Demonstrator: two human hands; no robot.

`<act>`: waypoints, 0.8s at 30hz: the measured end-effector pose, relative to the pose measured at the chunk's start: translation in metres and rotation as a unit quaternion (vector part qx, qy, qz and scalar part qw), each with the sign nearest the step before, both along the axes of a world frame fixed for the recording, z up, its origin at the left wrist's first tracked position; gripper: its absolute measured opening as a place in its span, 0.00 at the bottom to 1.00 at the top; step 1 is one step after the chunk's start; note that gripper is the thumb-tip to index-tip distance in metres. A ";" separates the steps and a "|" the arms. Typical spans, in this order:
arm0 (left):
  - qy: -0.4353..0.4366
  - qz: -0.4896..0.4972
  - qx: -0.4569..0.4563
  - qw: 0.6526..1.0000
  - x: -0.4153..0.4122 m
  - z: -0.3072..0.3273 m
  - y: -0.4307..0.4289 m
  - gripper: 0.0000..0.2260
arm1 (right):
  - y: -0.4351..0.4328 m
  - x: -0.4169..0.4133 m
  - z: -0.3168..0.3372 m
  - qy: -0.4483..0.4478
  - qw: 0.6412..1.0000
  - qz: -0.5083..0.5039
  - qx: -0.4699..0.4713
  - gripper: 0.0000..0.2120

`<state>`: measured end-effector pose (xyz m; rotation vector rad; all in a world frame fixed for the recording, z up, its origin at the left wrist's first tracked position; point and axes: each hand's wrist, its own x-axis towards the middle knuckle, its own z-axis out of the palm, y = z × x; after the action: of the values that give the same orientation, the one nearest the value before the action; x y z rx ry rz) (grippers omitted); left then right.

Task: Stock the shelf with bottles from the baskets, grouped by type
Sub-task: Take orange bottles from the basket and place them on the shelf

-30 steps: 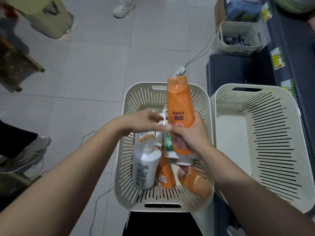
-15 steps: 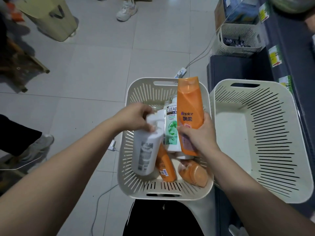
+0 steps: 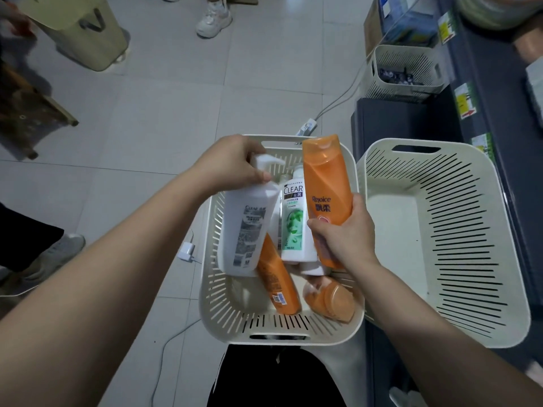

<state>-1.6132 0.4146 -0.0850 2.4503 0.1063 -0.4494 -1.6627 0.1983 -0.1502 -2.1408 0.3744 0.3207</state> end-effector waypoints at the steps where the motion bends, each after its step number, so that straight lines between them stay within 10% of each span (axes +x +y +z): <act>1: 0.014 -0.029 0.017 0.999 -0.001 -0.003 -0.004 0.14 | -0.001 0.001 0.001 -0.004 1.000 0.005 -0.003 0.26; 16: 0.262 -0.244 0.121 0.926 -0.013 -0.072 -0.029 0.26 | -0.010 0.015 0.011 0.009 1.000 -0.013 0.024 0.30; 24: 0.314 0.010 0.005 0.949 0.006 -0.132 -0.098 0.49 | -0.015 0.011 0.010 0.005 0.995 -0.082 0.057 0.28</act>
<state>-1.6070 0.3168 -0.2175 2.2233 0.3979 -1.2061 -1.6518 0.1829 -0.1400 -1.9837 0.5226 0.2535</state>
